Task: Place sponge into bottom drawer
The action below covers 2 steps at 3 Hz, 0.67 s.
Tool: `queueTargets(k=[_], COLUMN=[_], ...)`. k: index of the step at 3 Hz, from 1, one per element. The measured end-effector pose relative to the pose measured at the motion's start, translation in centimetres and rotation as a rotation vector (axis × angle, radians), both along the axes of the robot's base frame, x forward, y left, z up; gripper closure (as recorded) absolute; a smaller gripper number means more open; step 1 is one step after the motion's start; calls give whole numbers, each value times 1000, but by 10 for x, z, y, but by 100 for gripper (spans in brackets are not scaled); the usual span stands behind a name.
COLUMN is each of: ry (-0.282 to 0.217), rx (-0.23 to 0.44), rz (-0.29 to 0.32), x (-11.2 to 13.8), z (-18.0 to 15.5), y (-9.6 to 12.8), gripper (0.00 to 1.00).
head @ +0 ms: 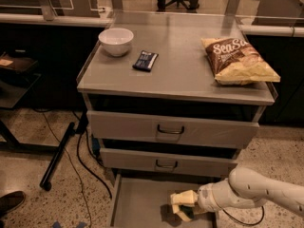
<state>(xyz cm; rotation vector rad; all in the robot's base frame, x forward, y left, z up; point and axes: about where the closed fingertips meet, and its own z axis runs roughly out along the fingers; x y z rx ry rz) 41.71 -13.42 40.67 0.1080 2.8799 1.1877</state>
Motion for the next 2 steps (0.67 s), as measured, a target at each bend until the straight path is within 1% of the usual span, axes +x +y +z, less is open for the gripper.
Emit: queueTargets(k=[1,2], ry=[61,63], rx=[-53,-50], rz=[-53,-55], x=[8,8], z=[-65,-67], y=[44,45], gripper=[100,100])
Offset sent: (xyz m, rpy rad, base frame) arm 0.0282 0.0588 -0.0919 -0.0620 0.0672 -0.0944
